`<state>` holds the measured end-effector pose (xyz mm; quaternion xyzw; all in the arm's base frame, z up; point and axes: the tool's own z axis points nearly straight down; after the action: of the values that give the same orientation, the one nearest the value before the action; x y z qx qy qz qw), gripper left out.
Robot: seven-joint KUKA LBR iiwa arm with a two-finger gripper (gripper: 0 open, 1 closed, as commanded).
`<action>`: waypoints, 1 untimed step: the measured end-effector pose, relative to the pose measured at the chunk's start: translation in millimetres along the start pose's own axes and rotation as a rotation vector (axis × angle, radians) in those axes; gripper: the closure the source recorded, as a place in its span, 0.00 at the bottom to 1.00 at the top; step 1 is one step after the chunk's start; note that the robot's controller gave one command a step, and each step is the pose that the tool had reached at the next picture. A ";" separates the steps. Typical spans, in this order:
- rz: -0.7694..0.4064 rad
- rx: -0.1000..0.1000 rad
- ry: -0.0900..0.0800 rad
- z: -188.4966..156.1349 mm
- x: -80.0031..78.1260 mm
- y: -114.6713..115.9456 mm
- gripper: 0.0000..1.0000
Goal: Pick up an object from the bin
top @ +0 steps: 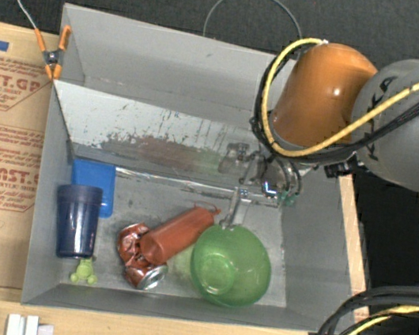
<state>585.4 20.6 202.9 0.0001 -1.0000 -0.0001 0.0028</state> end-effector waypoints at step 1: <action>0.000 0.000 -0.008 -5.1 -1.4 0.0 0.00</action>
Offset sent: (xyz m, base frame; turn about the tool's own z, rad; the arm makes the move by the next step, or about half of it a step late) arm -0.0487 0.0128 -0.1067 -0.1100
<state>586.8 20.6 208.0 -0.0001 -1.0000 -0.0003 -0.0012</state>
